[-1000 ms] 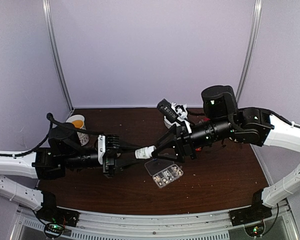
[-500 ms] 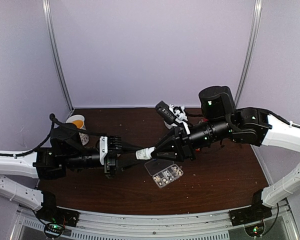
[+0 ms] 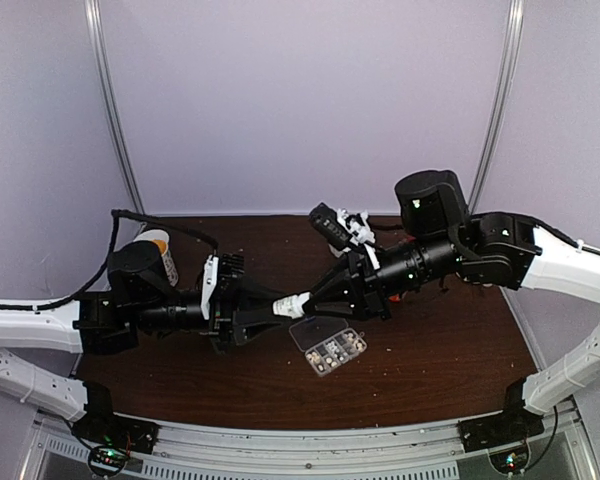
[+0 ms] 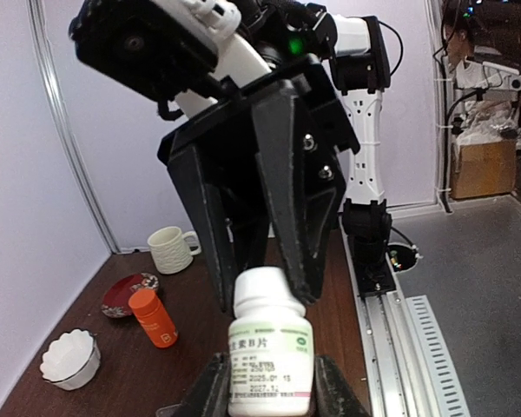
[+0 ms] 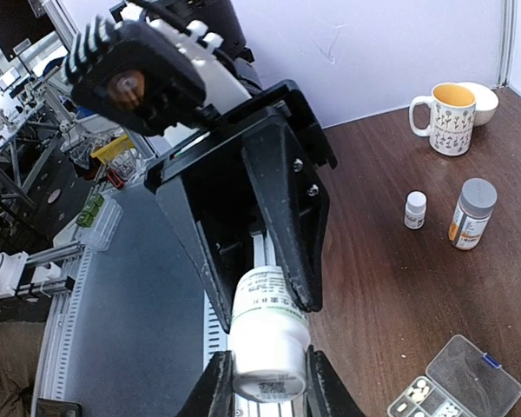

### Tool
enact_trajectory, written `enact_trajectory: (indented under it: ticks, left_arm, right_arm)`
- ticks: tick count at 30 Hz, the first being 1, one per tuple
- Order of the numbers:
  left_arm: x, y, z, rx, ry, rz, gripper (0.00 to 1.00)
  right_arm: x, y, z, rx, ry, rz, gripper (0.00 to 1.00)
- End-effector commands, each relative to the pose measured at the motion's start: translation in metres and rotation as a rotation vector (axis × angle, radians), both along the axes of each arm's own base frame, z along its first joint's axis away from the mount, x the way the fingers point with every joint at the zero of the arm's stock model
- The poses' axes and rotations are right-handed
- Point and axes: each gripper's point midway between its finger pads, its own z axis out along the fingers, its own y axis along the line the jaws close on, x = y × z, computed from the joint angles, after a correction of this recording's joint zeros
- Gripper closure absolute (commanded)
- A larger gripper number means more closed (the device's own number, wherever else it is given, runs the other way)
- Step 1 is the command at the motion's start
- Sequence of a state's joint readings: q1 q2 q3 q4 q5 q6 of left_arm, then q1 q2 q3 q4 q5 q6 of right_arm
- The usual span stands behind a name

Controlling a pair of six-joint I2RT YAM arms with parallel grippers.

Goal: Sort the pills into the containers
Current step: Unscrew the lid of the pill bottle.

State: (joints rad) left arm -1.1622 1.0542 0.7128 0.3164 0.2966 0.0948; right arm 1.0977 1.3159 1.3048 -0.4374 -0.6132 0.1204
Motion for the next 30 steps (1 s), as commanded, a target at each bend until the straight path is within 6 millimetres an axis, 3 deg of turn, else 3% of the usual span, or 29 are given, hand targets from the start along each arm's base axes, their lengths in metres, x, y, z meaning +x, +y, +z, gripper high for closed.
enact_trajectory:
  ticks: [1, 5, 8, 16, 22, 23, 25, 26, 28, 30]
  left_arm:
    - [-0.002, -0.002, 0.028, -0.105, 0.191, -0.138, 1.0]
    - [-0.011, -0.008, 0.028, -0.067, 0.276, -0.236, 1.0]
    - [-0.016, -0.012, 0.026, -0.034, 0.313, -0.287, 1.0]
    - [-0.015, -0.016, 0.024, -0.022, 0.346, -0.292, 1.0]
    - [-0.016, -0.018, 0.02, -0.015, 0.352, -0.304, 1.0]
    - [-0.016, -0.018, 0.02, -0.015, 0.353, -0.304, 1.0]
    - [-0.015, -0.019, 0.019, -0.012, 0.355, -0.302, 1.0]
    - [-0.015, -0.019, 0.019, -0.011, 0.355, -0.301, 1.0]
    - [-0.014, -0.019, 0.018, -0.009, 0.348, -0.293, 1.0]
    - [-0.013, -0.018, 0.017, -0.008, 0.338, -0.284, 1.0]
  right_arm:
    - [0.001, 0.001, 0.015, 0.052, -0.207, 0.071, 0.99]
    - [-0.014, -0.003, 0.013, 0.115, -0.425, 0.22, 1.0]
    - [-0.009, -0.007, 0.01, 0.127, -0.608, 0.23, 1.0]
    - [-0.018, -0.03, -0.029, 0.022, -1.231, 0.612, 1.0]
    - [0.002, -0.025, -0.026, -0.018, -1.564, 0.571, 1.0]
    - [0.008, -0.023, -0.024, -0.034, -1.622, 0.537, 0.92]
    - [0.012, -0.024, -0.015, -0.019, -1.706, 0.459, 0.61]
    - [0.012, -0.025, -0.009, 0.005, -1.71, 0.419, 0.53]
    - [0.009, -0.028, 0.004, 0.062, -1.652, 0.356, 0.47]
    - [0.003, -0.035, 0.003, 0.077, -1.555, 0.371, 0.43]
